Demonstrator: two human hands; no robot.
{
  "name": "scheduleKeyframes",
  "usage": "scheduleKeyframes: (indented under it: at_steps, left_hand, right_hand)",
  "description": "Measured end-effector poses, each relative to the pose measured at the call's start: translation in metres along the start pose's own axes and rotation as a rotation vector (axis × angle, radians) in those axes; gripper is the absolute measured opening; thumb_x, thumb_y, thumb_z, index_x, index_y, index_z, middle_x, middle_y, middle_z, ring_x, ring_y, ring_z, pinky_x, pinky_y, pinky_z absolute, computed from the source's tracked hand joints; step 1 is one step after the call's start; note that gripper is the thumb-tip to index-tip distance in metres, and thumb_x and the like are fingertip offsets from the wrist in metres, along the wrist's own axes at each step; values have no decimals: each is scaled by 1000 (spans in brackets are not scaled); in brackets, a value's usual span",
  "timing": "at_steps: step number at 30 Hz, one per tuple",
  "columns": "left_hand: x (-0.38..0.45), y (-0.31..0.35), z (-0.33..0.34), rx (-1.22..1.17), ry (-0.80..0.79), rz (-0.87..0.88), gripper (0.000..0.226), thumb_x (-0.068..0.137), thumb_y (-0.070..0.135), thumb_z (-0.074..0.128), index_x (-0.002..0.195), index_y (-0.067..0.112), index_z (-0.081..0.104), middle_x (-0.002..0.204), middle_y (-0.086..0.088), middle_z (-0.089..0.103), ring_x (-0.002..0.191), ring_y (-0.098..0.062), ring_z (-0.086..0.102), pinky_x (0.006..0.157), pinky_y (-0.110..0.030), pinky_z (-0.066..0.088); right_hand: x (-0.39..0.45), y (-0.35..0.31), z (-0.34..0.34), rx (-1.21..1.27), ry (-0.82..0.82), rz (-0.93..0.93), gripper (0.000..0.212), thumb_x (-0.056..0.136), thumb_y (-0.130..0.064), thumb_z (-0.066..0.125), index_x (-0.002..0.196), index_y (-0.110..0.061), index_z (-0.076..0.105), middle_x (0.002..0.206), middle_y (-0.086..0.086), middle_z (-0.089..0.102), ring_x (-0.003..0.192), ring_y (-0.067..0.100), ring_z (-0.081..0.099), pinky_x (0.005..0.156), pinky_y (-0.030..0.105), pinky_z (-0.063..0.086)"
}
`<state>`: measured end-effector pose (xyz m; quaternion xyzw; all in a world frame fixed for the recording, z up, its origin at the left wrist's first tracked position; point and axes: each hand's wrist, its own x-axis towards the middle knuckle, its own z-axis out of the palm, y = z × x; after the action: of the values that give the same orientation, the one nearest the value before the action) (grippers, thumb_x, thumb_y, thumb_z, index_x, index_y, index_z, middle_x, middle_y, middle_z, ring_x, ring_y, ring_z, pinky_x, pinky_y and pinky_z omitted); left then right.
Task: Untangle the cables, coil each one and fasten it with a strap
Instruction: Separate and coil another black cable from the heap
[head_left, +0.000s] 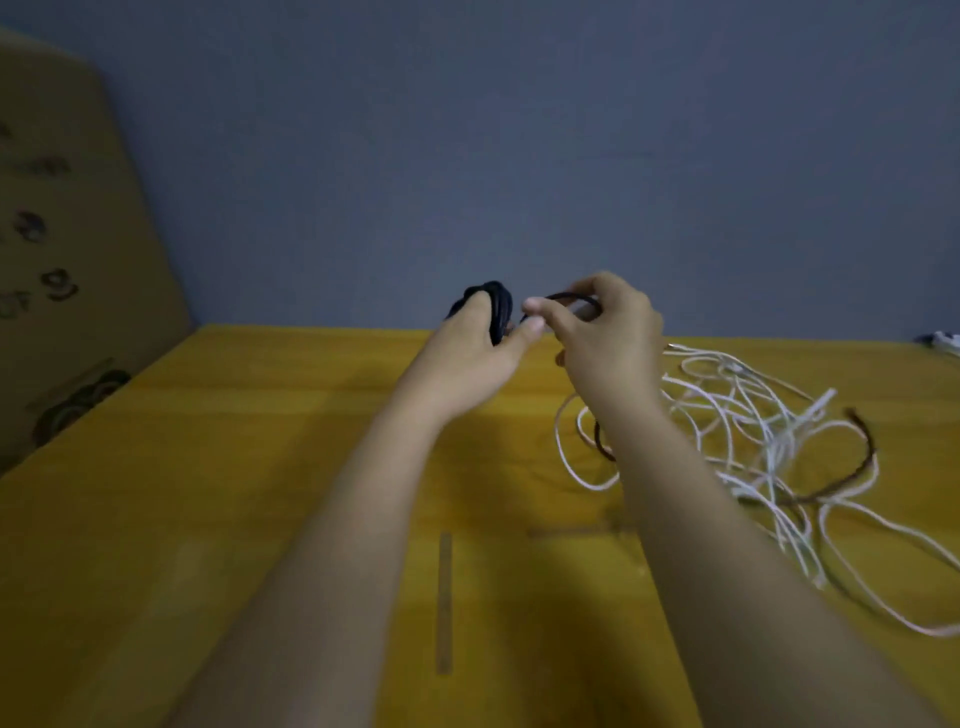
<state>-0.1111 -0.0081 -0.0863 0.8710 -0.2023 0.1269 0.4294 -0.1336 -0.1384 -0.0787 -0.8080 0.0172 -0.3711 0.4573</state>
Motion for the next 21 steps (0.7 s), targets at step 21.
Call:
scheduleKeyframes:
  at_steps: [21]
  left_hand:
    - [14,-71,-25,-40,326,-313,50,100,42,39,95,-4,58,72,-8,53,61,-20,47,53,-32,31]
  right_hand:
    - [12,17,26,283,-756,191,17,100,-15,48,97,-16,64,63,1,60,57,12,59,64,27,54]
